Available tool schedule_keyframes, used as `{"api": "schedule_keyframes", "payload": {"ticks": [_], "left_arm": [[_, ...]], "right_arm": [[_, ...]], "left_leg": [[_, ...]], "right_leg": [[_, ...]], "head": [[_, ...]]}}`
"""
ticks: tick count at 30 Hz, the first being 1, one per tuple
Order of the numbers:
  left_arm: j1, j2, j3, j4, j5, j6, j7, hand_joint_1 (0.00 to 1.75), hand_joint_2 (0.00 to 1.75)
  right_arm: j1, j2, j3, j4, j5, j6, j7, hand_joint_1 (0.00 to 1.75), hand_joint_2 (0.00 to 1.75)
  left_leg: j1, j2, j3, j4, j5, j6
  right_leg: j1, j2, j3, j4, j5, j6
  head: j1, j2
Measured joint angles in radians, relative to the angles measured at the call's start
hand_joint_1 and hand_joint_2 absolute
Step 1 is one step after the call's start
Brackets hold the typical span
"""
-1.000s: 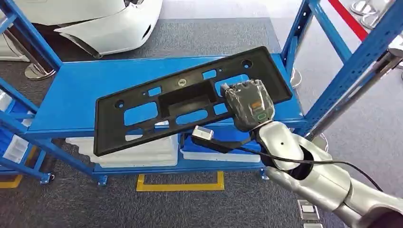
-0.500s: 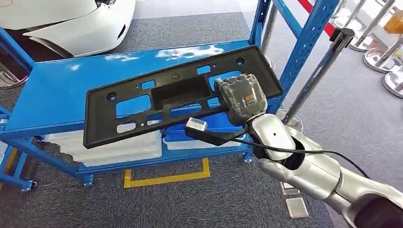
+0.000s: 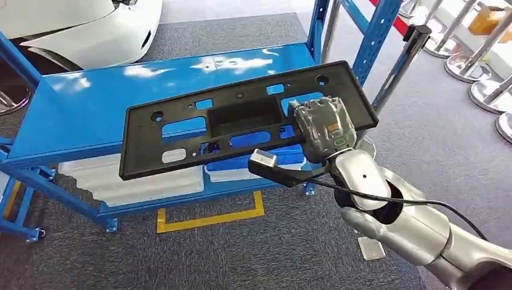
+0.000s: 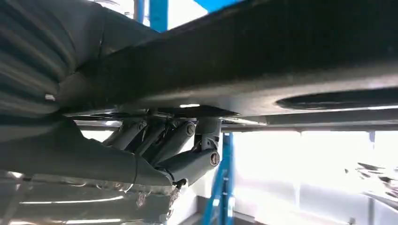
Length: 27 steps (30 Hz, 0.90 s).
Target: Take the parts from the cabinet and place them on the table.
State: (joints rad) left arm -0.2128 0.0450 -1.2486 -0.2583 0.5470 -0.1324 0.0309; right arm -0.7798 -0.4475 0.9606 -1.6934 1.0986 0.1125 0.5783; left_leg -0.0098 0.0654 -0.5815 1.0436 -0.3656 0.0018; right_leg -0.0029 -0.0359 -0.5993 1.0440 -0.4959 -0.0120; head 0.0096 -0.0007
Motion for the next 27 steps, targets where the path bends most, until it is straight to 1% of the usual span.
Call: {"api": "schedule_keyframes", "payload": {"ticks": [1, 2, 3, 4, 5, 6, 7, 8, 9, 10, 11, 12, 17, 19, 20, 21, 22, 23, 24, 25, 26, 27], "left_arm": [[0.001, 0.000, 0.000, 0.000, 0.000, 0.000, 0.000, 0.00, 1.75], [0.000, 0.000, 0.000, 0.000, 0.000, 0.000, 0.000, 0.00, 1.75], [-0.001, 0.000, 0.000, 0.000, 0.000, 0.000, 0.000, 0.00, 1.75], [-0.001, 0.000, 0.001, 0.000, 0.000, 0.000, 0.000, 0.00, 1.75], [0.000, 0.000, 0.001, 0.000, 0.000, 0.000, 0.000, 0.00, 1.75], [0.000, 0.000, 0.002, 0.000, 0.000, -0.001, -0.002, 0.00, 1.75], [0.000, 0.000, 0.002, 0.000, 0.000, -0.002, -0.002, 0.00, 1.75], [0.000, 0.000, 0.003, 0.000, 0.000, -0.002, -0.002, 0.00, 1.75], [0.000, 0.000, 0.004, 0.000, 0.000, -0.002, -0.002, 0.00, 1.75], [0.000, 0.000, 0.004, 0.000, 0.000, -0.002, -0.002, 0.00, 1.75], [0.000, 0.000, 0.004, 0.000, -0.001, -0.002, -0.002, 0.00, 1.75], [0.003, 0.000, 0.004, 0.000, -0.002, -0.002, -0.002, 0.00, 1.75], [0.003, 0.000, 0.004, 0.000, -0.002, -0.002, -0.002, 0.00, 1.75], [0.003, 0.000, 0.004, 0.000, -0.002, -0.002, -0.002, 0.00, 1.75], [0.004, 0.000, 0.004, 0.000, -0.002, -0.002, -0.002, 0.00, 1.75], [0.008, 0.000, 0.004, 0.000, -0.002, -0.002, -0.002, 0.00, 1.75], [0.012, 0.000, 0.004, 0.000, -0.002, -0.003, -0.002, 0.00, 1.75], [0.011, 0.000, 0.005, 0.000, -0.002, -0.004, -0.002, 0.00, 1.75], [0.008, 0.000, 0.005, 0.000, -0.002, -0.005, -0.002, 0.00, 1.75], [0.009, -0.001, 0.006, -0.001, -0.001, -0.011, -0.002, 0.00, 1.75], [0.009, -0.001, 0.006, -0.001, -0.001, -0.011, -0.002, 0.00, 1.75], [0.009, -0.001, 0.007, -0.001, -0.001, -0.011, -0.002, 0.00, 1.75]], "right_arm": [[0.000, -0.001, 0.000, 0.000, 0.000, 0.000, 0.000, 1.75, 1.75], [0.000, -0.003, 0.000, 0.000, 0.000, 0.000, 0.001, 1.75, 1.75], [0.000, -0.003, 0.000, 0.000, 0.000, 0.000, 0.002, 1.75, 1.75], [0.000, -0.003, 0.000, 0.000, 0.000, 0.000, 0.002, 1.75, 1.75], [0.000, -0.003, 0.000, 0.000, 0.000, 0.001, 0.002, 1.75, 1.75], [0.000, -0.003, 0.000, 0.000, 0.000, 0.001, 0.002, 1.75, 1.75], [0.000, -0.003, 0.000, 0.000, 0.000, 0.001, 0.003, 1.75, 1.75], [0.000, -0.003, 0.001, 0.000, 0.000, 0.002, 0.003, 1.75, 1.75], [0.000, -0.003, 0.002, 0.000, -0.001, 0.003, 0.003, 1.75, 1.75], [0.001, -0.003, 0.002, 0.000, -0.001, 0.003, 0.003, 1.75, 1.75], [0.000, -0.003, 0.002, 0.000, -0.002, 0.003, 0.003, 1.75, 1.75], [0.000, -0.003, 0.002, 0.000, -0.002, 0.003, 0.003, 1.75, 1.75], [0.000, -0.003, 0.002, 0.000, -0.002, 0.003, 0.003, 1.75, 1.75], [0.000, -0.003, 0.002, 0.000, -0.002, 0.003, 0.003, 1.75, 1.75], [0.000, -0.003, 0.002, 0.000, -0.002, 0.003, 0.003, 1.75, 1.75], [0.000, -0.003, 0.002, 0.000, -0.001, 0.003, 0.003, 1.75, 1.75], [-0.002, -0.003, 0.002, 0.000, -0.002, 0.003, 0.005, 1.75, 1.75], [-0.003, -0.003, 0.002, 0.000, -0.002, 0.004, 0.005, 1.75, 1.75], [-0.002, -0.003, 0.002, 0.000, -0.003, 0.004, 0.005, 1.75, 1.75], [-0.008, -0.007, 0.001, 0.000, -0.006, 0.004, 0.006, 1.75, 1.75], [-0.008, -0.007, 0.002, 0.000, -0.006, 0.004, 0.006, 1.75, 1.75], [-0.007, -0.007, 0.002, 0.000, -0.006, 0.005, 0.006, 1.75, 1.75]], "left_leg": [[0.001, 0.006, 0.001, -0.001, 0.001, -0.002], [0.000, 0.012, 0.001, -0.002, 0.004, -0.006], [-0.001, 0.010, -0.003, 0.006, -0.007, -0.013], [0.002, -0.019, -0.008, 0.030, -0.031, -0.021], [0.006, -0.041, -0.030, 0.088, -0.073, -0.026], [0.011, -0.052, -0.058, 0.161, -0.113, -0.030], [0.014, -0.056, -0.088, 0.238, -0.146, -0.035], [0.016, -0.057, -0.102, 0.284, -0.157, -0.038], [0.018, -0.057, -0.097, 0.283, -0.146, -0.038], [0.021, -0.057, -0.072, 0.239, -0.114, -0.038], [0.024, -0.061, -0.034, 0.168, -0.072, -0.037], [0.027, -0.074, 0.004, 0.087, -0.030, -0.037], [0.027, -0.074, 0.004, 0.087, -0.030, -0.037], [0.028, -0.080, 0.011, 0.072, -0.023, -0.037], [0.030, -0.092, 0.021, 0.048, -0.011, -0.037], [0.035, -0.124, 0.025, 0.021, -0.015, -0.036], [0.032, -0.140, 0.027, 0.000, -0.019, -0.030], [0.030, -0.136, 0.024, -0.001, -0.021, -0.028], [0.024, -0.126, 0.017, 0.002, -0.017, -0.022], [0.023, -0.074, 0.013, -0.021, 0.005, 0.005], [0.019, -0.059, 0.009, -0.020, 0.006, 0.007], [0.016, -0.049, 0.008, -0.020, 0.006, 0.007]], "right_leg": [[0.000, 0.007, -0.002, 0.000, 0.002, -0.003], [0.000, 0.015, -0.004, -0.002, 0.006, -0.009], [-0.008, 0.020, -0.002, -0.013, 0.015, -0.018], [-0.010, 0.024, -0.003, -0.014, 0.018, -0.023], [-0.011, 0.030, -0.007, -0.014, 0.020, -0.026], [-0.011, 0.036, -0.010, -0.014, 0.022, -0.029], [-0.011, 0.043, -0.013, -0.014, 0.025, -0.029], [-0.011, 0.052, -0.015, -0.013, 0.027, -0.028], [-0.012, 0.061, -0.017, -0.013, 0.029, -0.026], [-0.013, 0.071, -0.017, -0.012, 0.031, -0.024], [-0.014, 0.080, -0.016, -0.012, 0.032, -0.022], [-0.015, 0.089, -0.016, -0.011, 0.033, -0.020], [-0.015, 0.089, -0.016, -0.011, 0.033, -0.020], [-0.016, 0.090, -0.016, -0.011, 0.033, -0.020], [-0.016, 0.093, -0.016, -0.011, 0.034, -0.019], [-0.017, 0.097, -0.020, -0.011, 0.035, -0.016], [-0.018, 0.114, -0.040, -0.007, 0.048, 0.002], [-0.021, 0.117, -0.045, -0.007, 0.051, 0.006], [-0.025, 0.132, -0.051, -0.015, 0.062, 0.023], [-0.020, 0.045, -0.141, 0.191, -0.062, 0.032], [-0.020, 0.044, -0.177, 0.280, -0.091, 0.033], [-0.020, 0.044, -0.178, 0.291, -0.085, 0.032]], "head": [[-0.002, 0.000], [-0.003, 0.000], [0.000, 0.000], [-0.004, 0.000], [-0.012, 0.000], [-0.021, 0.000], [-0.026, 0.000], [-0.026, 0.000], [-0.028, 0.000], [-0.032, 0.000], [-0.034, 0.000], [-0.038, 0.000], [-0.038, 0.000], [-0.038, 0.000], [-0.040, 0.000], [-0.043, 0.000], [-0.044, 0.000], [-0.043, 0.000], [-0.041, 0.000], [-0.010, 0.000], [-0.003, 0.000], [0.001, 0.000]]}}
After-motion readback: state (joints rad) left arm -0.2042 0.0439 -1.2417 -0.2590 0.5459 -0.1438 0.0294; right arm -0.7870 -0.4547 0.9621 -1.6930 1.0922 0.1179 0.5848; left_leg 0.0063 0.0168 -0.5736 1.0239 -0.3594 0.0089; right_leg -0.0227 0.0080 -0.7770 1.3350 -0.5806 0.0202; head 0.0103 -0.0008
